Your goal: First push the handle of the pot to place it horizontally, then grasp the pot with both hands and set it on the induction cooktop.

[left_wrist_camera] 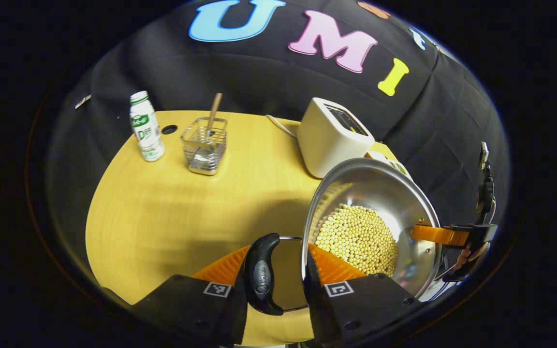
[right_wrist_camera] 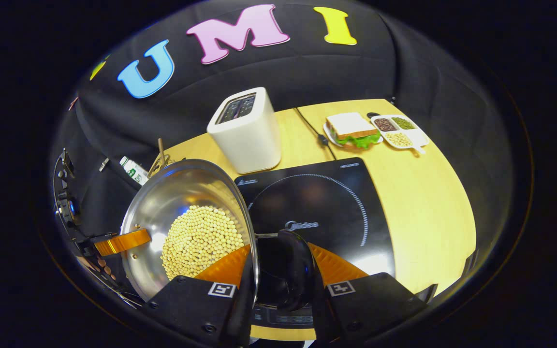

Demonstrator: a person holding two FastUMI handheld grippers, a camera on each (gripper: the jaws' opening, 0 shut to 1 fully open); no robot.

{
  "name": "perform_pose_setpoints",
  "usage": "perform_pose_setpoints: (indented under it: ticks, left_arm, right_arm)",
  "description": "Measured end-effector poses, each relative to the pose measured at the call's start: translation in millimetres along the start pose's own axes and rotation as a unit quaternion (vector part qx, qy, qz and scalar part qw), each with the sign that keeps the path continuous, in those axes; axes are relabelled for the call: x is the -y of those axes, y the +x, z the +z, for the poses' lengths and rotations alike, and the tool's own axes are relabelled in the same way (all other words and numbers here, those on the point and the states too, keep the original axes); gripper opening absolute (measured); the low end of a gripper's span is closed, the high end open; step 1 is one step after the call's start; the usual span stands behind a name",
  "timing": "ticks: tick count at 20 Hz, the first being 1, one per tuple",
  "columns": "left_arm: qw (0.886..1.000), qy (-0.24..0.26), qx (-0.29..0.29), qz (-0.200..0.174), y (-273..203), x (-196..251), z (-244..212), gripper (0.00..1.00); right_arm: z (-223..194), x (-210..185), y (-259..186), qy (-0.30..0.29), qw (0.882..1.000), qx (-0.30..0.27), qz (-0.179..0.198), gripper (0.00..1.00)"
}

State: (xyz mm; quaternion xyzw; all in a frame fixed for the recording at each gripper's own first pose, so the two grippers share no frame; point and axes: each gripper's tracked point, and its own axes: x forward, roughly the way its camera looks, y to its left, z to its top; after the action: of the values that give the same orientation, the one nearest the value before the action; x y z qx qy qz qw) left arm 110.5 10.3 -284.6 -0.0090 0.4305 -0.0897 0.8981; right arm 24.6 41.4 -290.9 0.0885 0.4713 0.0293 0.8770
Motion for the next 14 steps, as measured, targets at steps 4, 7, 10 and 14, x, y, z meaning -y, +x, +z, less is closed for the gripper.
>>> perform_pose_setpoints:
  ticks: [4, 7, 10, 14]
  left_arm:
    - [1.0, 0.007, -0.009, -0.006, 30, 49, 6, 0.55]
    - [1.0, 0.013, -0.017, -0.006, 56, 78, 10, 0.55]
    - [1.0, 0.016, -0.025, -0.008, 79, 99, 12, 0.55]
    - [0.999, 0.015, -0.03, -0.001, 101, 109, 12, 0.55]
  right_arm:
    - [13, 53, 0, 0.015, 1.0, -0.003, -0.013, 0.53]
    - [25, 90, 8, 0.025, 0.999, -0.01, -0.022, 0.49]
    - [35, 118, 19, 0.029, 0.999, -0.013, -0.029, 0.54]
    - [39, 138, 38, 0.032, 0.999, -0.026, -0.025, 0.53]
